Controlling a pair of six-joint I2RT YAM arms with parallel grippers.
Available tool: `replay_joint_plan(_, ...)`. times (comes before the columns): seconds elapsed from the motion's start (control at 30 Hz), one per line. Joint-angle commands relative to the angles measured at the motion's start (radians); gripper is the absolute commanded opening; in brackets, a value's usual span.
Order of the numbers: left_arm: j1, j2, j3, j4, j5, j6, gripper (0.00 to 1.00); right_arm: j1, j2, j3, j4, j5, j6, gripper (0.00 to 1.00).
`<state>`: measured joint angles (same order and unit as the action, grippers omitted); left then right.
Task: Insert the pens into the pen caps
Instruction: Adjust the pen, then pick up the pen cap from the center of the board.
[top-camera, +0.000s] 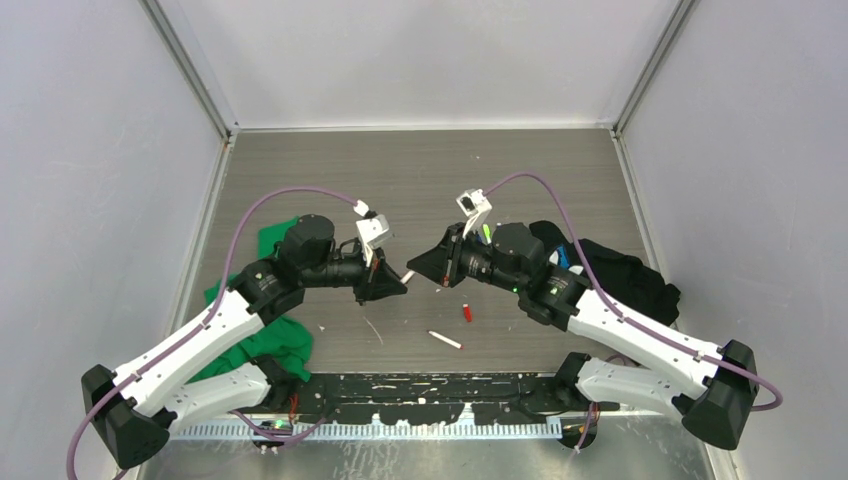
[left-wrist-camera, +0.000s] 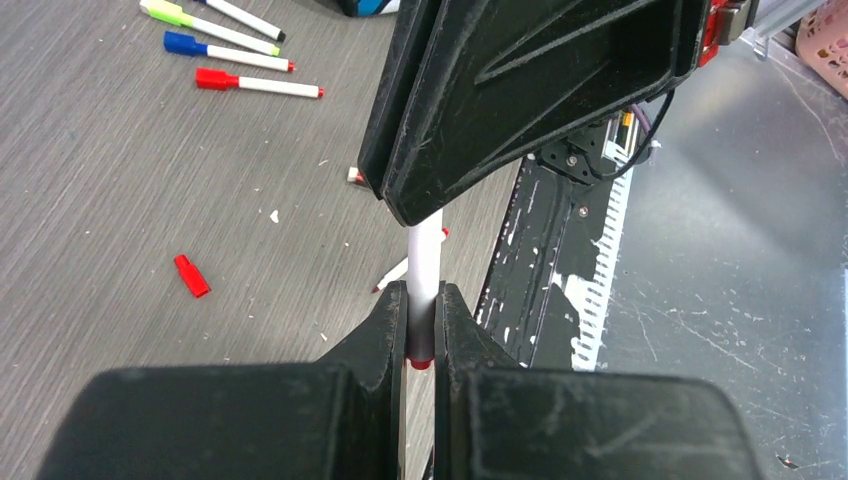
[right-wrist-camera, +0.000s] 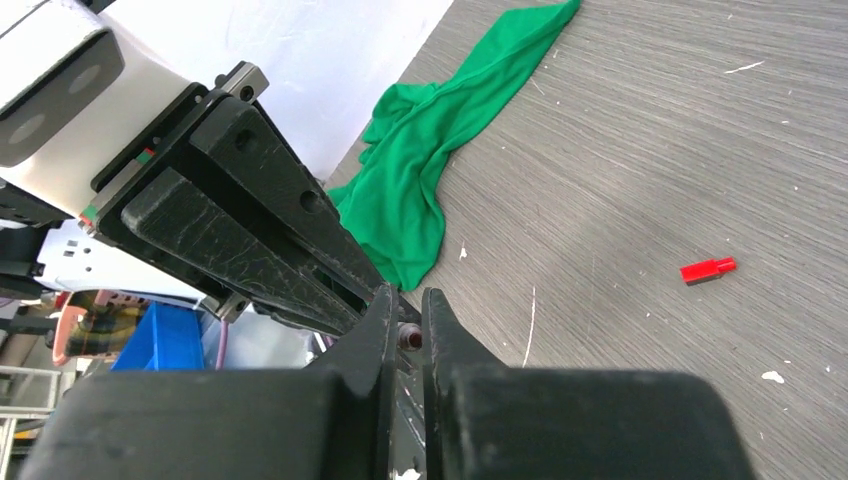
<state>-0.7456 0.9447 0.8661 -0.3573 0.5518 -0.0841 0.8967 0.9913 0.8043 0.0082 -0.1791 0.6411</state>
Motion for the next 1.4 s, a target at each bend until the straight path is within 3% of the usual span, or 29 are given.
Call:
replay_joint_plan(0.0,0.003,-0.028,0.022,0.041,0.006,0.003,0.00,0.012,-0.003,0.033,0.053,0.018,-0.011,0.02)
replay_joint_plan(0.07,0.002,-0.032,0.018,0.045,0.008,0.001,0.25,0.016,0.004,0.036,0.054,0.018,-0.009,0.01)
replay_joint_plan(0.1,0.002,-0.034,0.017,0.048,0.015,0.002,0.32,0.018,0.006,0.038,0.056,0.017,-0.008,0.01)
replay_joint_plan(0.2,0.001,-0.035,0.016,0.051,0.026,0.003,0.41,0.019,0.017,0.050,0.058,0.002,-0.001,0.01)
replay_joint_plan(0.27,0.000,-0.032,0.015,0.050,0.021,0.003,0.42,0.019,0.028,0.058,0.057,-0.011,0.005,0.01)
replay_joint_plan(0.57,-0.018,-0.020,0.019,0.035,0.021,0.022,0.27,0.020,0.024,0.043,0.111,-0.032,0.058,0.01)
replay_joint_plan(0.7,-0.031,-0.015,0.024,0.020,-0.004,0.035,0.26,0.020,0.028,0.035,0.154,-0.065,0.089,0.01)
replay_joint_plan(0.9,-0.040,-0.027,0.020,0.015,-0.038,0.046,0.01,0.021,0.034,0.038,0.136,-0.054,0.072,0.01)
replay_joint_plan(0.97,-0.041,-0.033,0.021,0.013,-0.050,0.047,0.00,0.021,0.036,0.056,0.088,-0.031,0.045,0.02)
replay_joint_plan(1.03,-0.040,-0.043,0.019,0.010,-0.090,0.046,0.00,0.020,0.037,0.079,0.002,0.021,-0.006,0.16)
replay_joint_plan(1.17,-0.034,-0.075,0.023,-0.015,-0.260,0.046,0.00,0.020,0.026,0.128,-0.195,0.170,-0.099,0.54)
replay_joint_plan(1.37,0.042,-0.124,0.018,-0.021,-0.407,0.016,0.00,0.019,0.042,0.135,-0.441,0.382,-0.080,0.61)
